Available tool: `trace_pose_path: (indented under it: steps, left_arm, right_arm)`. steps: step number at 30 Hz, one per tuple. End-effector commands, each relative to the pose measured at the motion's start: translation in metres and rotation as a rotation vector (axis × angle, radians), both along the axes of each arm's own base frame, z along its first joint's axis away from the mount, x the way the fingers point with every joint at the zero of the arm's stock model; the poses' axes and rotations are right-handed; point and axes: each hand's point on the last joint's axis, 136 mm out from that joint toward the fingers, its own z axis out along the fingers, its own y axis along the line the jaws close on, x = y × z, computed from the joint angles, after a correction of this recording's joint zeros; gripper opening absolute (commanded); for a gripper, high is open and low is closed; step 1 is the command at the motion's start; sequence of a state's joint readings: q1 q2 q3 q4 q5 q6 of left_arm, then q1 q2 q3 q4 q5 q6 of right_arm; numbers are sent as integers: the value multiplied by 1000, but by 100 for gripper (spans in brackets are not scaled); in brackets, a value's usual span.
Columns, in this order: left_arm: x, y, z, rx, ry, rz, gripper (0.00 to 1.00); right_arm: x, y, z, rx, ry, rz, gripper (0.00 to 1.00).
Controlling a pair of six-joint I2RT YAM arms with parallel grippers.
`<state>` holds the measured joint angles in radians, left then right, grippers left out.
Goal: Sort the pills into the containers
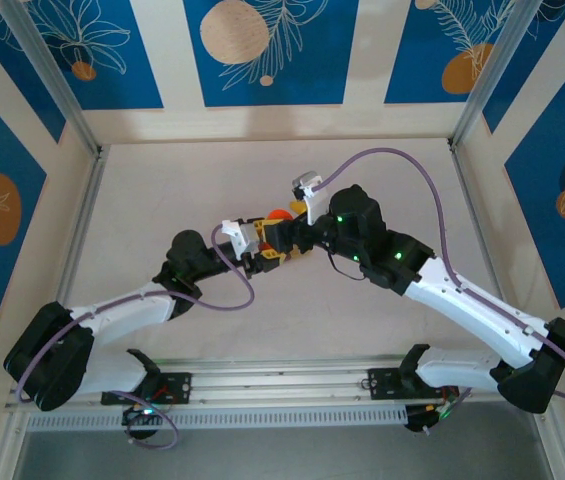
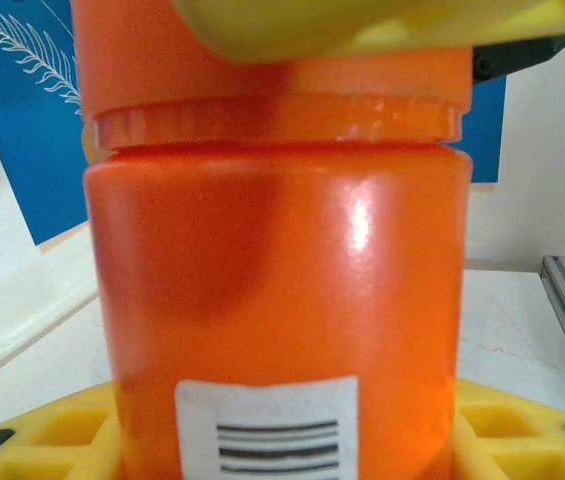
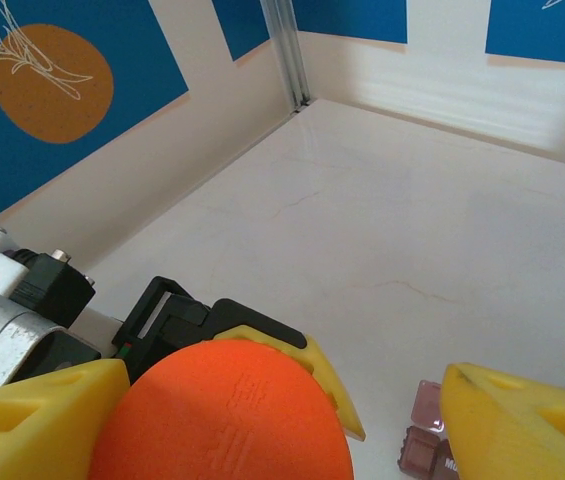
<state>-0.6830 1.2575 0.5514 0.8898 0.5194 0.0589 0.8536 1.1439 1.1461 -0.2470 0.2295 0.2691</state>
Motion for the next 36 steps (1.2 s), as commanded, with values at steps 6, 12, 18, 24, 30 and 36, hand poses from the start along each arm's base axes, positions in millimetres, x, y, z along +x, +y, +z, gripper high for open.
trace_pose_path:
  steps: [6,12,18,24,30,36]
  left_arm:
    - [-13,2,24,-50,-81,-34,0]
    - [-13,2,26,-54,-81,-35,0]
    - [-13,2,26,-55,-80,-36,0]
    - [-13,2,27,-58,-79,-36,0]
    - [-13,2,27,-58,-78,-34,0]
    - [-15,2,28,-63,-79,-47,0]
  right_arm:
    - [7,-4,1,2,0,-46,80]
    - [4,0,-1,16,10,-27,81]
    - [4,2,-2,37,18,-25,83]
    - [4,4,-5,43,16,-33,79]
    - [5,2,-6,28,-1,-43,62]
    - [3,2,-8,6,-70,9,38]
